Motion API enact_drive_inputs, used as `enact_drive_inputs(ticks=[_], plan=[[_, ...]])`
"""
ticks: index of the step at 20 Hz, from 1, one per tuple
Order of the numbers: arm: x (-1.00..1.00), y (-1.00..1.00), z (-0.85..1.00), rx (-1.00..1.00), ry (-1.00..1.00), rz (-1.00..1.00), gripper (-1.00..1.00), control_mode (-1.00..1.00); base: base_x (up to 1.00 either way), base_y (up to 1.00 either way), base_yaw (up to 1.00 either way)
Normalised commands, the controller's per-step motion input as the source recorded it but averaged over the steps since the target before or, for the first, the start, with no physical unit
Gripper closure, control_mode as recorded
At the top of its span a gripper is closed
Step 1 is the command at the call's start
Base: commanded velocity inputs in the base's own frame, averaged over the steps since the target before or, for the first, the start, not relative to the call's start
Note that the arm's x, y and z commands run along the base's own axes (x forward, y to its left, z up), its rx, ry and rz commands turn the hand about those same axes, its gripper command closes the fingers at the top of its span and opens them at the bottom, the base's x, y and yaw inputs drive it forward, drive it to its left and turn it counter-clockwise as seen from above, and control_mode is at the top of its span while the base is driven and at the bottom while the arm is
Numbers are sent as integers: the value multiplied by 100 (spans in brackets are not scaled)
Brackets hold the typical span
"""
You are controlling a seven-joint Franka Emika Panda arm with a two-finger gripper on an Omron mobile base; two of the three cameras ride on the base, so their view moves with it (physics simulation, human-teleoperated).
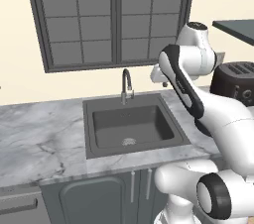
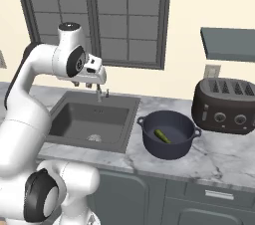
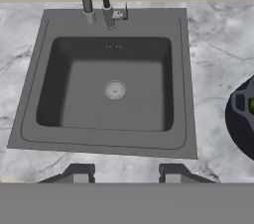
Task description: Dump the squash from the pot into the sink. Then turn on the water and wash the squash. Then turn off the water and put the squash back in the pot.
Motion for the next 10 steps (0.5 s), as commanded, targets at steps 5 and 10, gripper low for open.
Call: enact_drive_inputs(ticks=[5, 10], plan=[[-11, 0, 0, 0, -5, 0, -100, -100, 0, 0, 0], [-30, -33, 0, 3, -17, 0, -100, -100, 0, 0, 0]])
